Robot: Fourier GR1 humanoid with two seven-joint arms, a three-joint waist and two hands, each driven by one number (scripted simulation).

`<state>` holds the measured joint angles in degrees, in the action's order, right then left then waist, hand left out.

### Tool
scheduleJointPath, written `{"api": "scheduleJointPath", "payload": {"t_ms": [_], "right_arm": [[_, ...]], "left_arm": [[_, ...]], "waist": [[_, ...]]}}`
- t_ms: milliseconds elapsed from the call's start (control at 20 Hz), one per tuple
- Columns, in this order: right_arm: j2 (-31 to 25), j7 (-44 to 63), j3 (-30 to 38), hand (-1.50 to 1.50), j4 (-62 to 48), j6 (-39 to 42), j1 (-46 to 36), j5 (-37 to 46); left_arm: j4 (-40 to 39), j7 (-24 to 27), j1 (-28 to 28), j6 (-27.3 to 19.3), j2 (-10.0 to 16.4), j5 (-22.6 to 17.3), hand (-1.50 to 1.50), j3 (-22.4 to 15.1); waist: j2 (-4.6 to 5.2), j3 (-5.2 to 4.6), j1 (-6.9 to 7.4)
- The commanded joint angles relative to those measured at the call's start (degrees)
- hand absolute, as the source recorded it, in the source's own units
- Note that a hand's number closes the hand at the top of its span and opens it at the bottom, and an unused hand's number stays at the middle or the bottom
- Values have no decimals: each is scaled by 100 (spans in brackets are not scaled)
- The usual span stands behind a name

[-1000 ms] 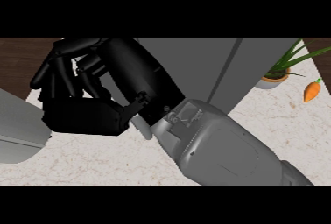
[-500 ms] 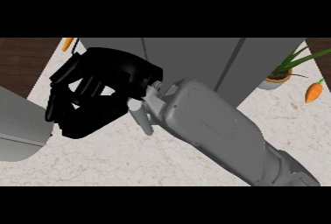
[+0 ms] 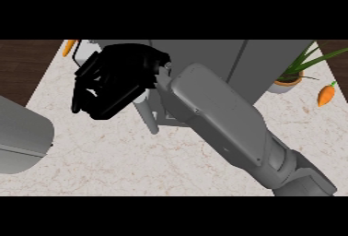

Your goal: Pick up the wine, place it into the cabinet and close the cabinet

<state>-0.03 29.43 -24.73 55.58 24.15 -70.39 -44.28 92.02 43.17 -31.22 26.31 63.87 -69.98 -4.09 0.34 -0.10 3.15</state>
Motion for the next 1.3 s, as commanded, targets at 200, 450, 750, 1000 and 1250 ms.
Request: {"api": "scheduleJointPath", "payload": {"t_ms": [200, 450, 750, 1000, 1250], "right_arm": [[-13, -664, 590, 150, -1280, 996, -158, -112], [-113, -786, 748, 150, -1536, 935, -275, -240], [-744, -1290, 829, 150, -1691, 651, -235, 78], [-936, -1804, 1006, 150, -1707, 173, -275, 387], [-857, -1883, 971, 150, -1663, 83, -272, 489]], "left_arm": [[-328, 232, -13, 391, -505, 303, -150, 326], [-217, -255, 239, 201, -275, -75, -150, 663], [-180, -271, 96, 273, -486, 115, -150, 686], [-57, -444, 138, 196, -435, 158, -150, 712], [55, -554, 251, 45, -426, 291, -150, 740]], "waist": [[30, 0, -5], [32, 4, -110], [25, 4, -106], [88, 1, -108], [96, -1, -200]]}}
